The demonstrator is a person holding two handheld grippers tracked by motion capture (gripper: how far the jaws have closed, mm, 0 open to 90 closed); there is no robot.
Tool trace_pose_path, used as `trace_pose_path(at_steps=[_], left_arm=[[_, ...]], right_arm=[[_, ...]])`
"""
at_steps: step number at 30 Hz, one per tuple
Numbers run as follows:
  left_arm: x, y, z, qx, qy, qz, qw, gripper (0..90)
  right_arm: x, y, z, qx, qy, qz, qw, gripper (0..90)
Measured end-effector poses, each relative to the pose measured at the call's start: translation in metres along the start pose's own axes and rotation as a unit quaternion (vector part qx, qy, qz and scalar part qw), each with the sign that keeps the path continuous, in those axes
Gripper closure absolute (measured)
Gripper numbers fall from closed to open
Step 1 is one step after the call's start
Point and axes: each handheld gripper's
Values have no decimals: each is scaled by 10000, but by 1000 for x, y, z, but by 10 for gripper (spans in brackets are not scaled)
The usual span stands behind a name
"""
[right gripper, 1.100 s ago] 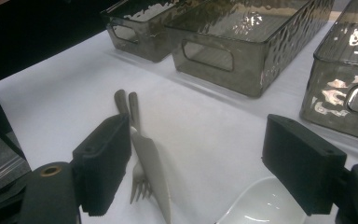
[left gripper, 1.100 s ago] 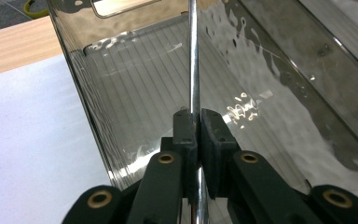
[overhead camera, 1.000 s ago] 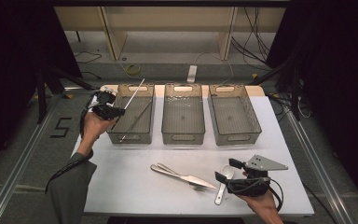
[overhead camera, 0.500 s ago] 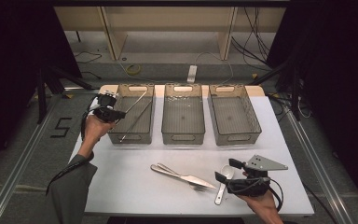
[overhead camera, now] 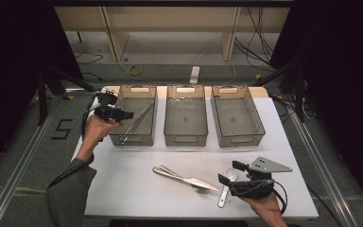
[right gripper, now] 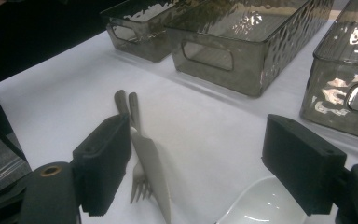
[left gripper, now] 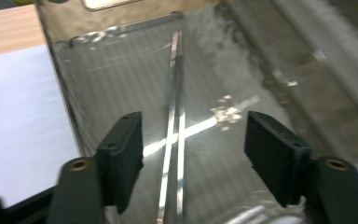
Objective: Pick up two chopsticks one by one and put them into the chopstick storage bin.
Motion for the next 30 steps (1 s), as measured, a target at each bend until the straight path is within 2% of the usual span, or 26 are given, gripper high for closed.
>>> trace_pose_path(at_steps=[1, 2, 6, 10, 12, 17, 20, 24, 27, 29, 30], left_arm=[[3, 5, 6, 226, 147, 77, 9996, 333], [5, 8, 8, 304, 149, 59, 9994, 321], [16, 21, 19, 587, 365, -14, 9976, 273], [25, 29, 27, 749, 476, -50, 9960, 249], [26, 31, 28, 759, 473, -62, 9960, 234], [44, 46, 32, 765, 833, -224, 9933, 200], [56, 53, 32, 830, 842, -300, 9925, 182], [68, 60, 33, 986, 1081, -352, 9886, 178], [75, 65, 33, 1059, 1108, -499, 9869, 178], [80, 68, 34, 1114, 1193, -496, 9853, 173], [80, 68, 34, 1114, 1193, -496, 9853, 173]], right_arm=[[0, 0, 0, 6, -12, 7, 10000, 246], [0, 0, 0, 6, -4, 6, 10000, 247], [0, 0, 0, -24, -2, 22, 10000, 255], [0, -2, -1, -31, -34, 46, 10000, 256], [0, -2, -1, -44, -47, 57, 10000, 263], [0, -4, -2, -109, -97, 127, 9998, 297], [1, -7, -4, -121, -193, 243, 9994, 332], [1, -9, -5, -161, -253, 314, 9991, 380], [3, -9, -9, -109, -471, 311, 9983, 404], [4, -9, -11, -105, -586, 313, 9977, 419], [4, -9, -11, -138, -600, 340, 9975, 433]])
Point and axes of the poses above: each handheld gripper's, and its own axes: z roughly backward along the jaws, x roughly out of its underside, y roughly to its right, and after that the axes turned 14 degrees about x, right-handed
